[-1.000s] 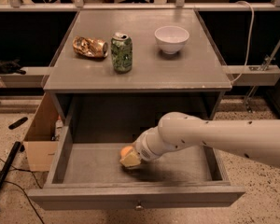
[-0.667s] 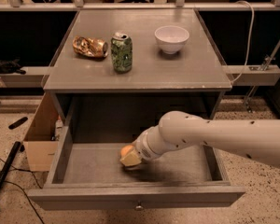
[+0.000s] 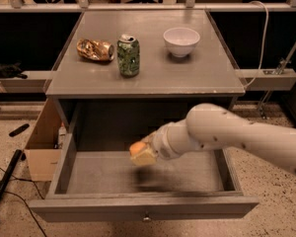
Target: Pick orange from top drawer and place on counter
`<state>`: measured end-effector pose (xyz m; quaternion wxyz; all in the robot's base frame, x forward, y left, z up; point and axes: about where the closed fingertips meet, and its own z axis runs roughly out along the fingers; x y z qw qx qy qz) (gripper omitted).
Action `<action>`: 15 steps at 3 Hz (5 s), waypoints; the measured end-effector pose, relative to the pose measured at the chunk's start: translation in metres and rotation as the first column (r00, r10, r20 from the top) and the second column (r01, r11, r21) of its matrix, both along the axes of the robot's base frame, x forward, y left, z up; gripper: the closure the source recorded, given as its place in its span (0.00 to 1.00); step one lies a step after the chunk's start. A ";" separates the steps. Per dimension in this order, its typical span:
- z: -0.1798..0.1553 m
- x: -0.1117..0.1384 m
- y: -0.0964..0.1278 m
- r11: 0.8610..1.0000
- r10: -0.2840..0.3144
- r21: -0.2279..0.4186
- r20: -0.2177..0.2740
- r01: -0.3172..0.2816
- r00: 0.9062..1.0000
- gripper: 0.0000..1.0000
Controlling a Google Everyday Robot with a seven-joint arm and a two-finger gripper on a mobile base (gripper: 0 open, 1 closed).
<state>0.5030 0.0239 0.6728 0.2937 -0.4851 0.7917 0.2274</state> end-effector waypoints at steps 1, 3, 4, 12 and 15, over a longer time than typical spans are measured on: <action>0.060 -0.002 -0.035 0.995 -0.002 0.095 0.077 -0.005 0.997 1.00; 0.146 0.007 -0.127 0.983 -0.048 0.183 0.173 0.015 0.984 1.00; 0.167 0.026 -0.125 0.982 -0.041 0.189 0.226 -0.002 0.973 1.00; 0.167 0.211 -0.163 0.974 -0.158 0.197 0.238 0.111 0.958 0.28; 0.166 0.211 -0.163 0.974 -0.158 0.197 0.238 0.111 0.958 0.00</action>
Offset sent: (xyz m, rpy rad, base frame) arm 0.0077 -0.2239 0.1956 0.2530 -0.2212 -0.1108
